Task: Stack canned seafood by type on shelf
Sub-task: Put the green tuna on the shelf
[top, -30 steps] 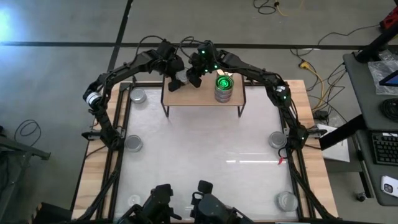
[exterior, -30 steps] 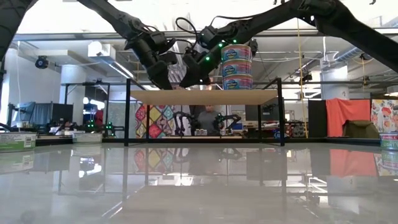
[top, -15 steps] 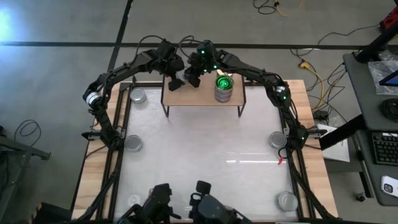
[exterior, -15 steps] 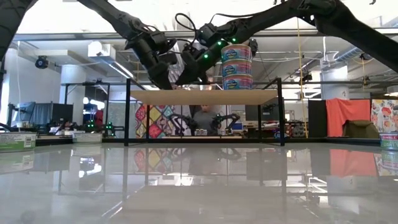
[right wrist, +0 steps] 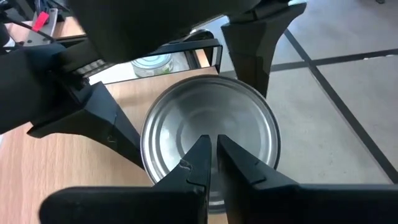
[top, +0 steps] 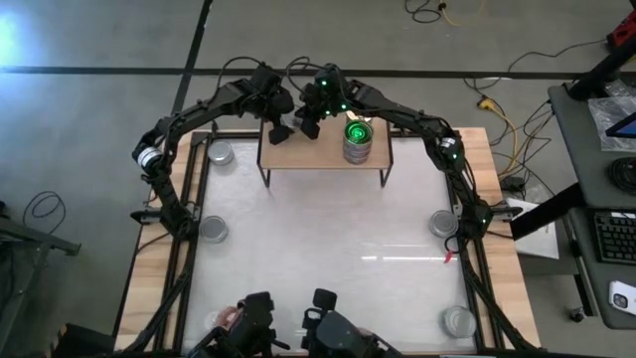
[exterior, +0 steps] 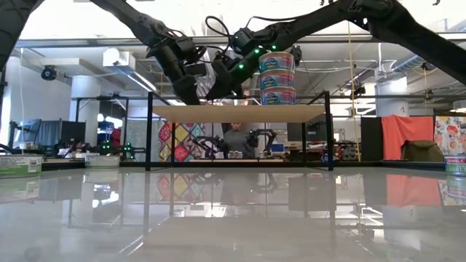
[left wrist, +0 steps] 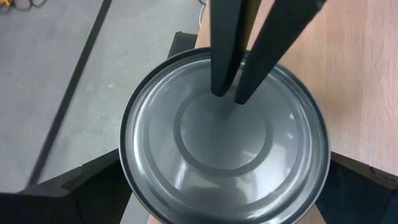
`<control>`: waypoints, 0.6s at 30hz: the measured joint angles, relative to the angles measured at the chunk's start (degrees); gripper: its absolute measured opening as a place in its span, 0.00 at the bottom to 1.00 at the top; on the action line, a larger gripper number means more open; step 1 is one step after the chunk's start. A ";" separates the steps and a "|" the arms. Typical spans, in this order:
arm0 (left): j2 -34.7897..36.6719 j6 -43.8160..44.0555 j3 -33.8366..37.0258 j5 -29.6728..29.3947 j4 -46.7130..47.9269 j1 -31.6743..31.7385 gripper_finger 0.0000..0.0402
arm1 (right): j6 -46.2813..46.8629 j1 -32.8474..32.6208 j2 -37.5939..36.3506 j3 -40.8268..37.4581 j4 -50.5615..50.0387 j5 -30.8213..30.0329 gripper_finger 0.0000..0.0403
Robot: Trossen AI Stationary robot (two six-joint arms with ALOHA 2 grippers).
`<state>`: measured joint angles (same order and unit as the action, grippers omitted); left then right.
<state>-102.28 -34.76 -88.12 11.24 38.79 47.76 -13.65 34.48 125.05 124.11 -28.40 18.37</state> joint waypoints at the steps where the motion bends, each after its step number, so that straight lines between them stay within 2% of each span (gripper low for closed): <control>1: 0.00 -1.09 0.00 -0.39 -0.24 -0.01 1.00 | -0.02 0.00 0.00 0.00 -0.02 -0.02 0.04; 8: 0.02 -1.45 0.04 -1.24 -0.33 -0.03 1.00 | -0.02 0.02 0.00 -0.02 -0.02 -0.15 0.04; 18: 0.02 2.86 0.13 -1.27 -2.86 -0.07 1.00 | -0.50 0.02 0.00 -0.55 -0.02 -0.13 0.04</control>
<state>-102.26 -31.90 -87.99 9.97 35.93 47.68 -14.15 34.50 125.05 123.57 -28.42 18.24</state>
